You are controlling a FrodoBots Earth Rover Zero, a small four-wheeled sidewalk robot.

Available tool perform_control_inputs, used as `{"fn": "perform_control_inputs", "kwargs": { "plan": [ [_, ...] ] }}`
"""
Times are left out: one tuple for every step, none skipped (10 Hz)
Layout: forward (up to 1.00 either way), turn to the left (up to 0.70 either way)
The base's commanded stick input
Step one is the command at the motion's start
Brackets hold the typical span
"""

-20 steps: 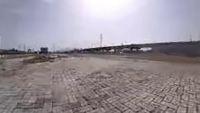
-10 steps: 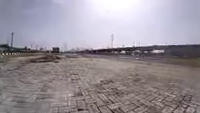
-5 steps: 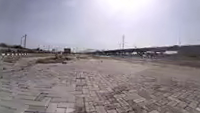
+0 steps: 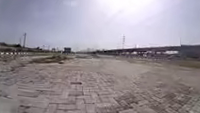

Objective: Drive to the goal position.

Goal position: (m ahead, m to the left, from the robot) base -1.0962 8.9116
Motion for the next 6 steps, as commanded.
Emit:
{"fn": "perform_control_inputs", "kwargs": {
  "plan": [
    [1.00, 0.00],
    [1.00, 0.00],
    [1.00, 0.00],
    [1.00, 0.00],
    [1.00, 0.00],
    [1.00, 0.00]
  ]
}}
